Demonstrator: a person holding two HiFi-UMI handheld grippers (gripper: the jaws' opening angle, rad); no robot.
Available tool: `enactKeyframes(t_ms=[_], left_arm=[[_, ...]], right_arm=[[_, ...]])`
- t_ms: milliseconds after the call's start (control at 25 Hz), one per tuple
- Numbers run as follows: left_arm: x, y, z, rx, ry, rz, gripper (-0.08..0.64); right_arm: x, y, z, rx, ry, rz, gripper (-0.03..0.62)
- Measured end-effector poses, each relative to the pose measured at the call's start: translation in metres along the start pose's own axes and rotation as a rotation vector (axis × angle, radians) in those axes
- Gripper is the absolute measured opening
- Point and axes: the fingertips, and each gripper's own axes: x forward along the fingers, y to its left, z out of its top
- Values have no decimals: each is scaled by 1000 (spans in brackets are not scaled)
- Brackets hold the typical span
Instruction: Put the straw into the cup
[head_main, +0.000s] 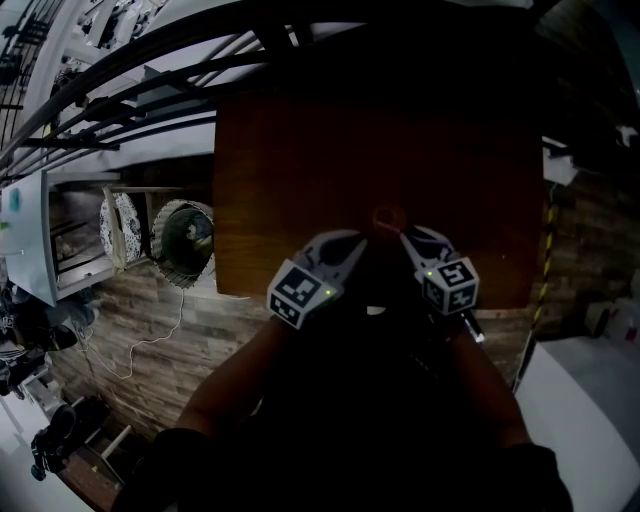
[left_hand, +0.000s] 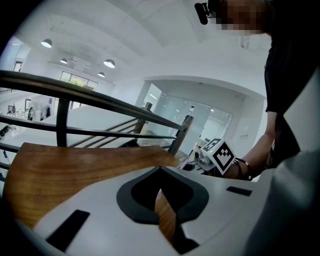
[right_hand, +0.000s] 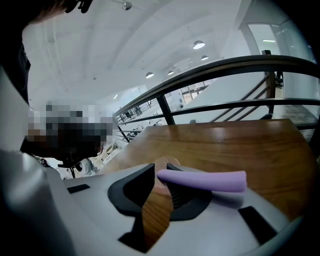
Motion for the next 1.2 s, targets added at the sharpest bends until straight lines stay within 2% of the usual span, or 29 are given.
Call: enactKeyframes(t_ms=[720,1200], left_arm=[[2,-18,-1,16,-2,-12,11],[10,-46,3,38,-9,-12,11]], right_arm=[[-15,-10,-17,36,0,-33,106],[-42,-5,-17,36,-26,-9,107]])
